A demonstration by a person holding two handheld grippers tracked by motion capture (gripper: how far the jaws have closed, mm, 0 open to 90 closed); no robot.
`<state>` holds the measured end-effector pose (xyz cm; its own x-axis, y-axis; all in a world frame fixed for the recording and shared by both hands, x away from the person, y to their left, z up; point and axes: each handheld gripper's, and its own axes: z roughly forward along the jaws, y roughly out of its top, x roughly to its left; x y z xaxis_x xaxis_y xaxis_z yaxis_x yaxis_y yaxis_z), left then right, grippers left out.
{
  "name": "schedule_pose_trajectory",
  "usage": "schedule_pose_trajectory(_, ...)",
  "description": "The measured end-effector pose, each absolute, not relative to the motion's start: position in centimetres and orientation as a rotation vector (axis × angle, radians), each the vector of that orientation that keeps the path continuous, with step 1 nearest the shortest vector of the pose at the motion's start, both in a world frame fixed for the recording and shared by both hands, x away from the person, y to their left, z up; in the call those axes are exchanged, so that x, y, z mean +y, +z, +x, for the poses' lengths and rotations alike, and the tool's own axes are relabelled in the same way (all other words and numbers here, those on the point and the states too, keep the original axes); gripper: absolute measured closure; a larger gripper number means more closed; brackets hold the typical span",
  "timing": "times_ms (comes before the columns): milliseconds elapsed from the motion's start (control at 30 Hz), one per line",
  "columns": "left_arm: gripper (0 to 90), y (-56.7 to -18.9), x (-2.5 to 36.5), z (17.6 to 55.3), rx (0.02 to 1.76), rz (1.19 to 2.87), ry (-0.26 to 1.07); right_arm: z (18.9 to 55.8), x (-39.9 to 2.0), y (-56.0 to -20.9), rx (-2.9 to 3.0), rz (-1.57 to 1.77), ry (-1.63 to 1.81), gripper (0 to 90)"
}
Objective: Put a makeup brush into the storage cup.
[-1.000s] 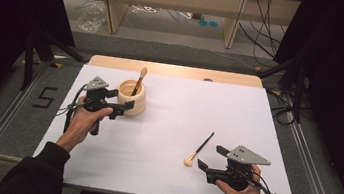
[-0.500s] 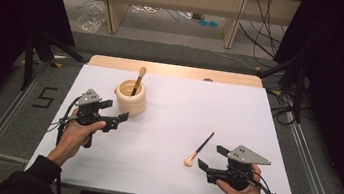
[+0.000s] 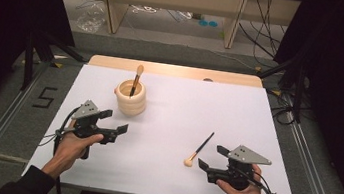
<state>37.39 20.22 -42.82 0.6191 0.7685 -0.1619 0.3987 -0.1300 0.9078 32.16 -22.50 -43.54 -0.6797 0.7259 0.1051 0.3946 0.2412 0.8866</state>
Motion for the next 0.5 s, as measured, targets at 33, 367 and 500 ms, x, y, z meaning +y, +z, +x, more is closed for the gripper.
schedule_pose_trajectory(33, 15.9, -42.9, 20.2, 37.2, 0.946, 1.755, 0.424, 32.2, -22.5, -43.5, 2.192, 1.034, 1.415, 19.7)
schedule_pose_trajectory(367, 16.1, -43.6, 20.0, 35.7, 0.929, 1.801, 0.414, 32.1, -22.6, -43.6, 2.193, 1.039, 1.412, 19.6)
schedule_pose_trajectory(500, 16.1, -43.9, 20.0, 35.3, 0.919, 1.813, 0.417, 32.1, -22.6, -43.6, 2.194, 1.038, 1.412, 19.6)
